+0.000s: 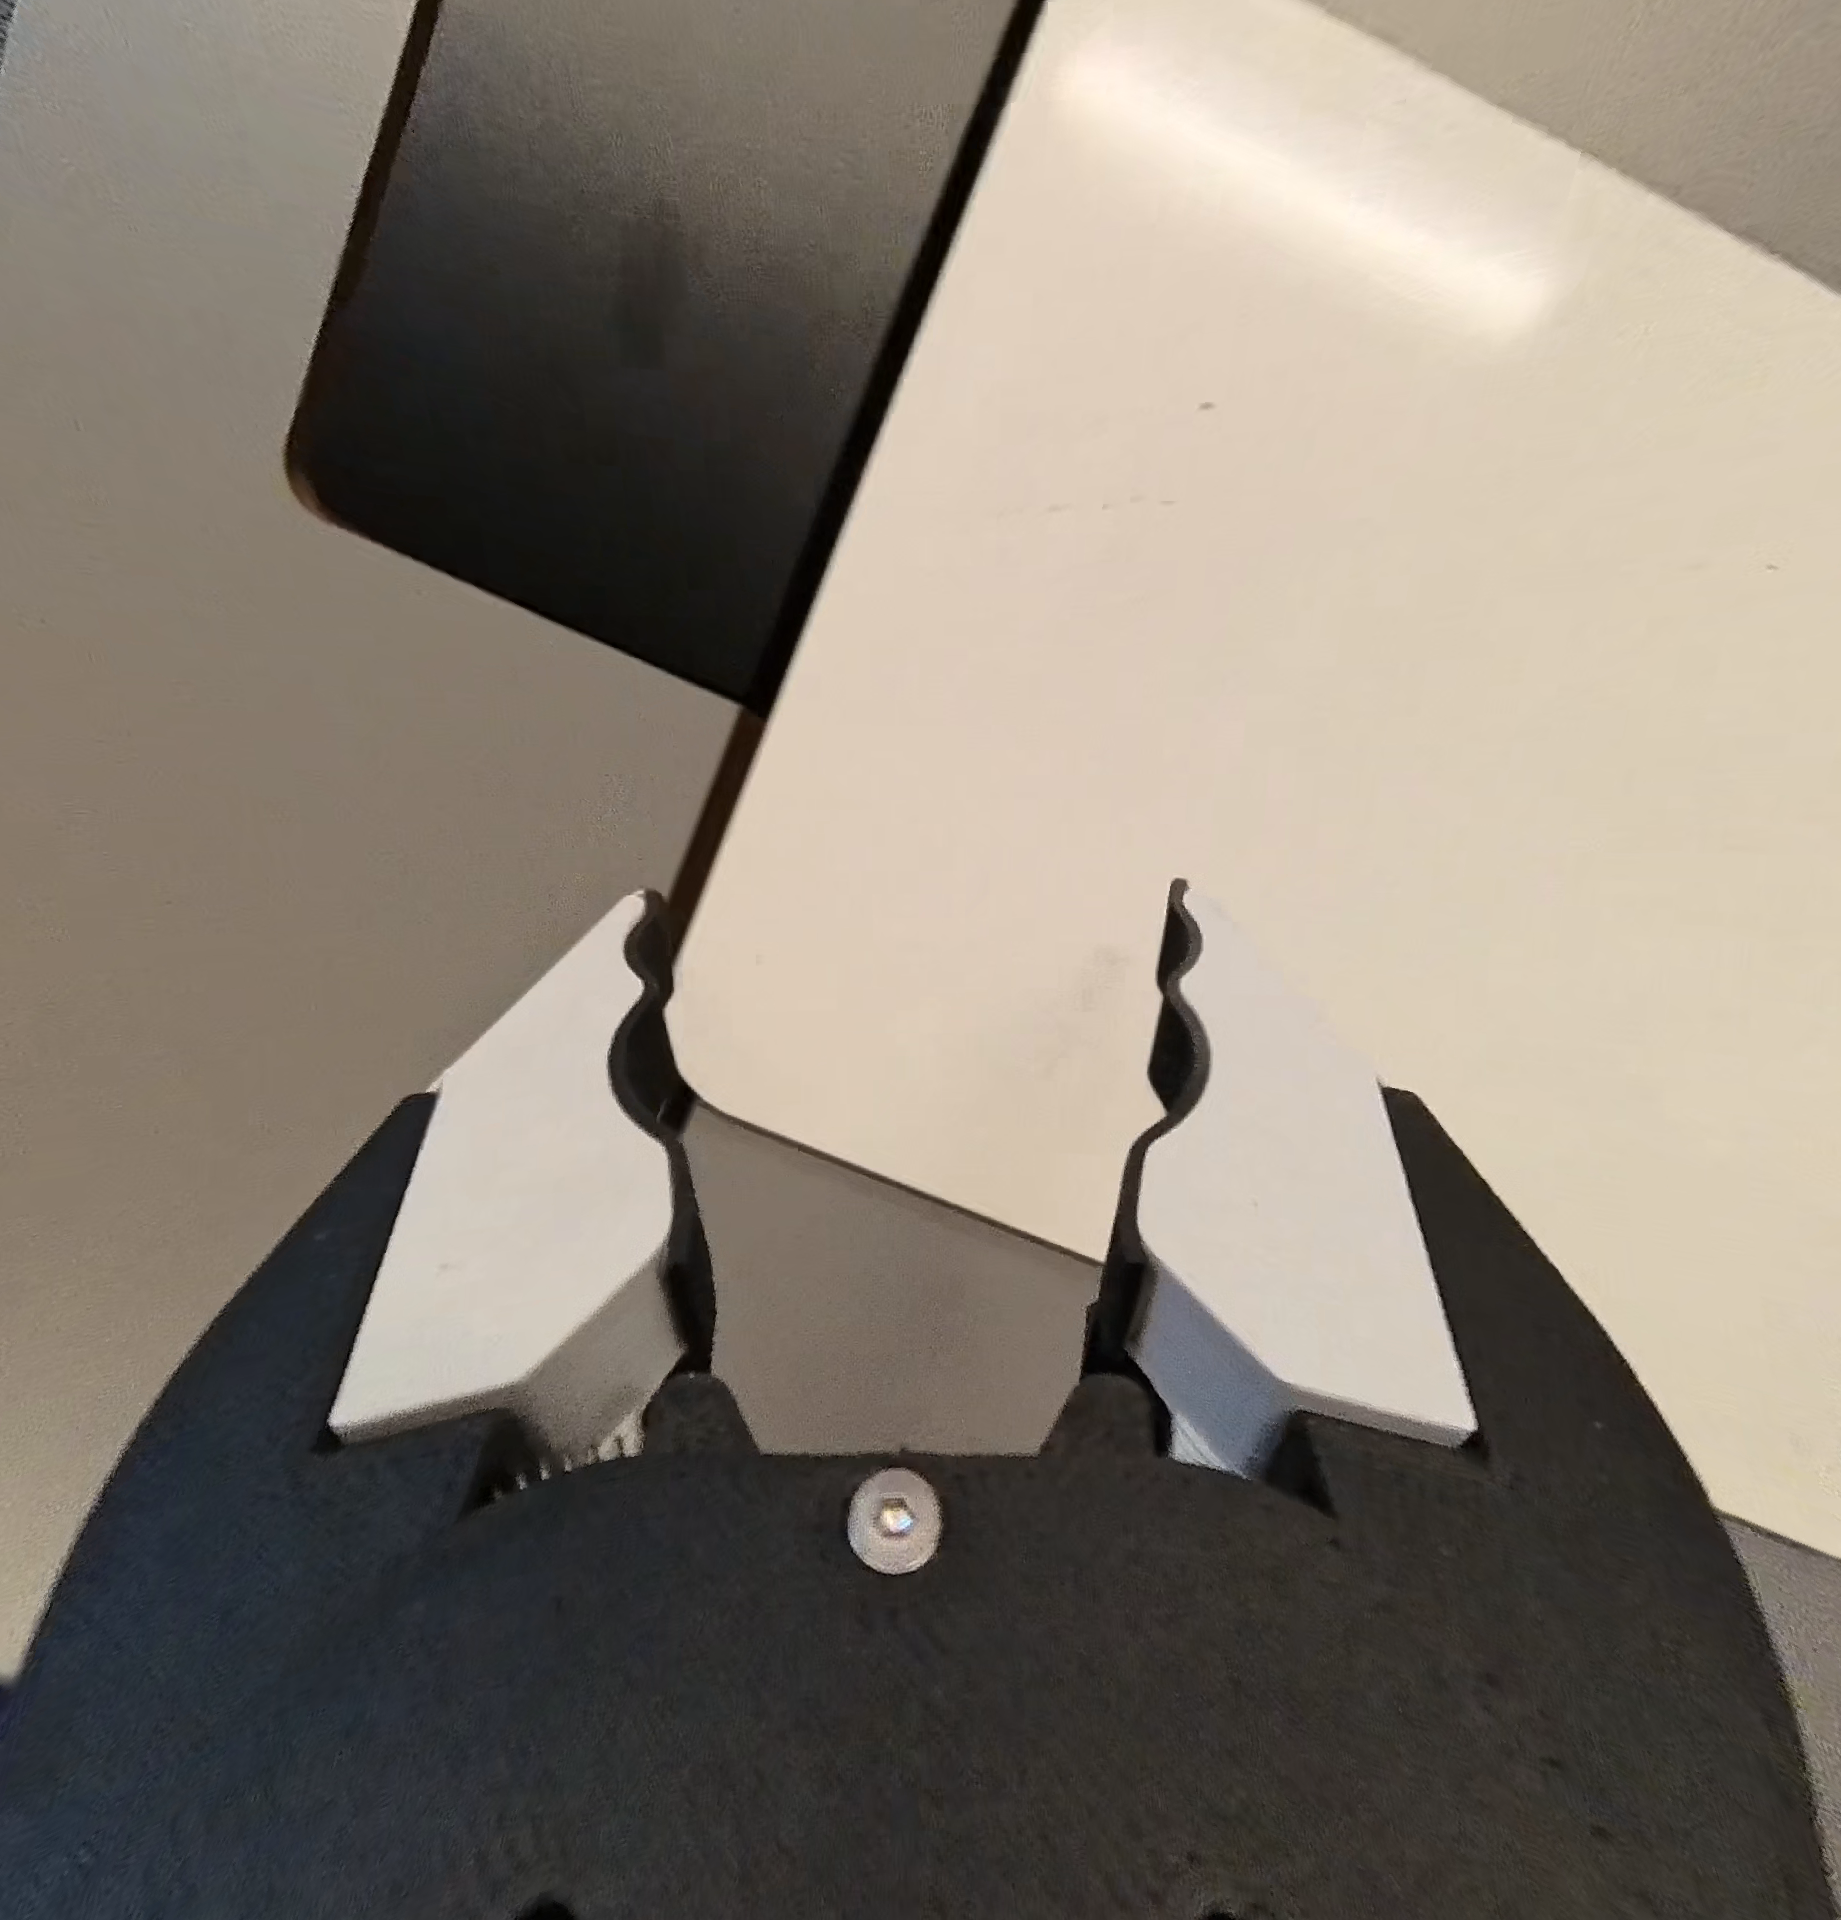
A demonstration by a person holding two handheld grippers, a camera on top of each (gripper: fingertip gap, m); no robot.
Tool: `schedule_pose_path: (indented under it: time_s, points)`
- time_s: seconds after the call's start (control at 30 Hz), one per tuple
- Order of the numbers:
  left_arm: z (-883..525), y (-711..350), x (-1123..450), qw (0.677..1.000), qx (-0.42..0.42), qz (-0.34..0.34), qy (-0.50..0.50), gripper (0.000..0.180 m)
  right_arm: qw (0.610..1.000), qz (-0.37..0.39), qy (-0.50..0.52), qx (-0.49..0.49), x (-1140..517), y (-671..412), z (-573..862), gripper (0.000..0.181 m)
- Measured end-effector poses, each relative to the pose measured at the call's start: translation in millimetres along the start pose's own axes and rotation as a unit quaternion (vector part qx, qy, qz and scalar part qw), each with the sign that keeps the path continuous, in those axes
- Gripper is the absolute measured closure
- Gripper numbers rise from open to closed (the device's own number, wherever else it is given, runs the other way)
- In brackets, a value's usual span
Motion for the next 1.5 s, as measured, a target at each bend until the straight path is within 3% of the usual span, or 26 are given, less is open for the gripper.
schedule_pose_path:
  time_s: [0.1, 0.13, 0.2, 0.37, 0.53, 0.57, 0.67, 0.77, 0.83, 1.0, 1.2, 1.33, 1.5]
  points:
    - [-14, 1, -13, 0.999, 0.012, 0.014, 0.03, 0.09, 0.997, -0.01, -0.014, -0.076, -10, -4, -11, 0.162]
    - [-16, 0, -14, 0.999, 0.008, 0.031, 0.037, 0.101, 0.995, -0.012, -0.019, -0.101, -13, -5, -13, 0.166]
    - [-20, -2, -16, 0.998, 0.007, 0.046, 0.052, 0.107, 0.991, -0.018, -0.021, -0.132, -20, -8, -15, 0.17]
    - [-18, 1, -16, 0.991, 0.029, 0.053, 0.122, 0.121, 0.988, -0.019, -0.012, -0.15, -31, -19, -16, 0.181]
    - [-25, 16, -17, 0.983, 0.094, 0.069, 0.139, 0.126, 0.986, -0.02, -0.001, -0.163, -31, -21, -14, 0.181]
    - [-25, 20, -14, 0.98, 0.115, 0.077, 0.145, 0.12, 0.986, -0.021, 0.005, -0.164, -30, -22, -11, 0.181]
    - [-23, 33, 0, 0.969, 0.195, 0.098, 0.115, 0.113, 0.987, -0.022, 0.043, -0.156, -26, -34, 13, 0.181]
    - [-15, 67, 12, 0.977, 0.183, 0.109, 0.016, 0.139, 0.984, -0.026, 0.073, -0.162, -23, -56, 51, 0.181]
    - [-4, 87, 19, 0.976, 0.181, 0.122, -0.008, 0.147, 0.982, -0.019, 0.092, -0.162, -22, -70, 76, 0.181]
    - [42, 127, 47, 0.947, 0.303, 0.104, 0.009, 0.135, 0.981, -0.013, 0.092, -0.17, -23, -93, 109, 0.181]
    - [137, 187, 83, 0.91, 0.406, 0.084, -0.033, 0.135, 0.987, 0.002, 0.019, -0.161, -32, -107, 116, 0.181]
    - [172, 203, 94, 0.899, 0.429, 0.067, -0.055, 0.139, 0.987, 0.007, -0.046, -0.151, -43, -124, 119, 0.181]
    - [174, 197, 93, 0.898, 0.431, 0.036, -0.079, 0.14, 0.998, -0.015, -0.039, -0.056, -45, -129, 117, 0.18]
Point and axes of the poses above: each gripper's, where its closed fingertips meet, x back along the fingers, y out of its underside, z = x × y across the jaws, the point moved 9 cm from there along x, back along the fingers, and after that the axes turned 5 degrees about -y, right-handed, at the moved point
